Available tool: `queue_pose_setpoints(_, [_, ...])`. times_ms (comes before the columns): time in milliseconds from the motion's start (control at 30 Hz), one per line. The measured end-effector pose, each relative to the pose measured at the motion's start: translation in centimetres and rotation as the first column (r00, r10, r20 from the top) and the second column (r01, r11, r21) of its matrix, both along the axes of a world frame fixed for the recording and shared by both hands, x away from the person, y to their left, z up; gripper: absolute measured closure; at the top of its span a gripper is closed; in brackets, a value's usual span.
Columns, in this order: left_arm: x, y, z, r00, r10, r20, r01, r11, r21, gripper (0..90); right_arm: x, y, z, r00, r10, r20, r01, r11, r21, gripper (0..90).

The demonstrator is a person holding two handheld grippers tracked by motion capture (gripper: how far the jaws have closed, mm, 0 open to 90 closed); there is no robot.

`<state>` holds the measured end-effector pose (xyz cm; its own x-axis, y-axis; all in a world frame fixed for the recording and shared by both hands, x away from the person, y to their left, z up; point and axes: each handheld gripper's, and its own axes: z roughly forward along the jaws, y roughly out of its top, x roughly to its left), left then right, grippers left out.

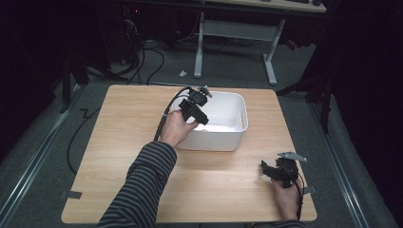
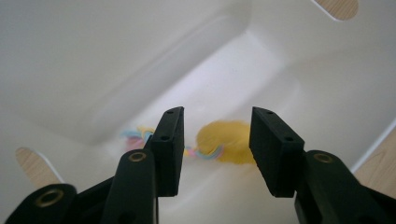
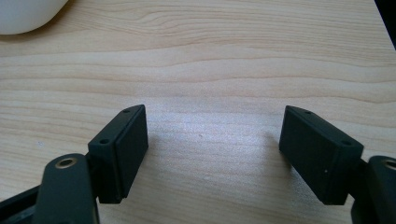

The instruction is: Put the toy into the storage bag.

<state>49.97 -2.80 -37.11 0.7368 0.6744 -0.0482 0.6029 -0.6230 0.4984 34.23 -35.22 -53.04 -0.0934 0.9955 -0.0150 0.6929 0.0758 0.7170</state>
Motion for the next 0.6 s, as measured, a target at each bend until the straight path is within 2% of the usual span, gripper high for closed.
queue_pose_setpoints(233, [-0.5,1.3,1.2,0.9992,0.016,0.038,-0.015,0.9994,-0.033,50.6,0.0,0.0,0.0,1.0000,0.000,0.000,0.000,1.000,0.000,23.8])
queue_pose_setpoints(600, [-1.6,3.5,3.0,0.9941,0.038,0.102,-0.032,0.9977,-0.059,50.2,0.0,0.0,0.0,1.0000,0.001,0.000,-0.001,1.000,0.000,23.8])
